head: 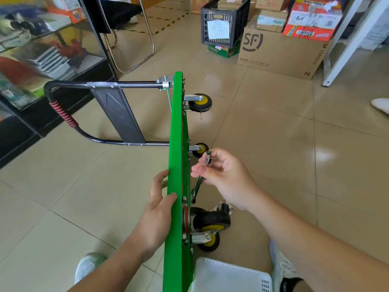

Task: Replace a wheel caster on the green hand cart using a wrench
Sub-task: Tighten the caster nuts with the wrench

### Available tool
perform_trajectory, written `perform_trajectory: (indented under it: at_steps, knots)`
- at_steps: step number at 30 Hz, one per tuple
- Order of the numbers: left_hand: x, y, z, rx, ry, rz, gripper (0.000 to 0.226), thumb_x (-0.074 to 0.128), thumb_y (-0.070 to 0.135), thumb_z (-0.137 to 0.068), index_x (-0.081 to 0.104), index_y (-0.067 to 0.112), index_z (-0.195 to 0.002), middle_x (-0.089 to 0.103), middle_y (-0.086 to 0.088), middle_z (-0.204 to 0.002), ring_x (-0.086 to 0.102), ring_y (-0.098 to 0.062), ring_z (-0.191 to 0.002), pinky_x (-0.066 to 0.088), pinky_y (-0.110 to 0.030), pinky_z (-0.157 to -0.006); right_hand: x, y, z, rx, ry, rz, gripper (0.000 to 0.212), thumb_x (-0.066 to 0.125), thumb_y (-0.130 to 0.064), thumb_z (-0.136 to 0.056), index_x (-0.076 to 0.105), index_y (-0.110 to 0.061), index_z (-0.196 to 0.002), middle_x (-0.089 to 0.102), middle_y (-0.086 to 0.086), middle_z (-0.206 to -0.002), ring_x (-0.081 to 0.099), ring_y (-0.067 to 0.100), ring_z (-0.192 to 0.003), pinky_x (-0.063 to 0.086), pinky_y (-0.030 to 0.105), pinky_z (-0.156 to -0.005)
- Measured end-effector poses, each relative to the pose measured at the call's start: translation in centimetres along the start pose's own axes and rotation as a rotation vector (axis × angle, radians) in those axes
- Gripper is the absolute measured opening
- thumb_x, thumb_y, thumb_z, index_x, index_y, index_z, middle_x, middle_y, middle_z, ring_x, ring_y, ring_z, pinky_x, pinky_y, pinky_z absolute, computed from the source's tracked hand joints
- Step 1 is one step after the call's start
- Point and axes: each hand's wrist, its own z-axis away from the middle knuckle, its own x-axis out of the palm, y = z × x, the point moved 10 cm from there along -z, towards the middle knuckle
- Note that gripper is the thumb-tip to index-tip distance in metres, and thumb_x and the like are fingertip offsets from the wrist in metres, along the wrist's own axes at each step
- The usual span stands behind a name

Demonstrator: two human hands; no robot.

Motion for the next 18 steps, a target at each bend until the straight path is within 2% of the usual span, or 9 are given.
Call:
perform_trajectory:
  at_steps: [4,6,8,10,15,18]
  knots:
    - [-0.1,-0.4,-1.1,-0.040,0.003,0.052,0.042,0.041,0.027,-0.105,0.040,0.060,-0.130,0.061,0.018,-0.122,0.071,-0.021,-0.098,0.055,-0.057,-0.094,0.8,1.0,-0.9,0.038,-0.031,0.004,0.014,0.069,-0.013,-0.093,0.062,-0.013,-0.105,0.078,0.004,-0.099,0.074,0.016,-0.095,0.060,0.038,-0.087]
    - [0.0,-0.4,-1.3,-0.048,-0.004,0.057,0.041,0.042,0.030,-0.102,0.040,0.059,-0.131,0.062,0.024,-0.114,0.071,-0.023,-0.098,0.055,-0.059,-0.093,1.3,1.6,-1.2,0.047,-0.048,-0.004,0.011,0.069,-0.012,-0.093,0.062,-0.014,-0.101,0.077,0.006,-0.099,0.074,0.017,-0.095,0.059,0.033,-0.085]
    - [0.1,-0.6,-1.4,-0.057,-0.006,0.049,0.043,0.041,0.026,-0.104,0.039,0.058,-0.132,0.061,0.027,-0.112,0.071,-0.024,-0.098,0.055,-0.059,-0.093,1.7,2.0,-1.5,0.051,-0.059,-0.006,0.009,0.069,-0.011,-0.093,0.062,-0.015,-0.098,0.077,0.008,-0.099,0.074,0.017,-0.095,0.057,0.026,-0.082]
    - [0.3,-0.6,-1.3,-0.055,-0.011,0.033,0.045,0.040,0.023,-0.106,0.037,0.058,-0.134,0.060,0.030,-0.112,0.070,-0.025,-0.099,0.054,-0.059,-0.093,1.9,2.5,-1.6,0.055,-0.067,0.003,0.008,0.069,-0.010,-0.094,0.063,-0.015,-0.097,0.077,0.008,-0.099,0.074,0.017,-0.094,0.056,0.025,-0.083]
    - [0.3,-0.7,-1.0,-0.044,-0.020,-0.003,0.048,0.034,0.019,-0.110,0.031,0.055,-0.142,0.056,0.038,-0.112,0.069,-0.020,-0.097,0.055,-0.054,-0.095,1.6,2.7,-1.8,0.058,-0.034,-0.033,0.009,0.070,-0.010,-0.093,0.063,-0.014,-0.098,0.078,0.005,-0.096,0.075,0.018,-0.093,0.058,0.028,-0.083]
    - [0.2,-0.6,-0.8,-0.037,-0.026,-0.010,0.049,0.034,0.020,-0.111,0.030,0.056,-0.144,0.055,0.037,-0.116,0.068,-0.019,-0.097,0.055,-0.052,-0.095,1.5,2.4,-1.7,0.063,-0.031,-0.024,0.010,0.069,-0.013,-0.093,0.062,-0.016,-0.100,0.078,0.002,-0.094,0.075,0.017,-0.094,0.060,0.036,-0.086]
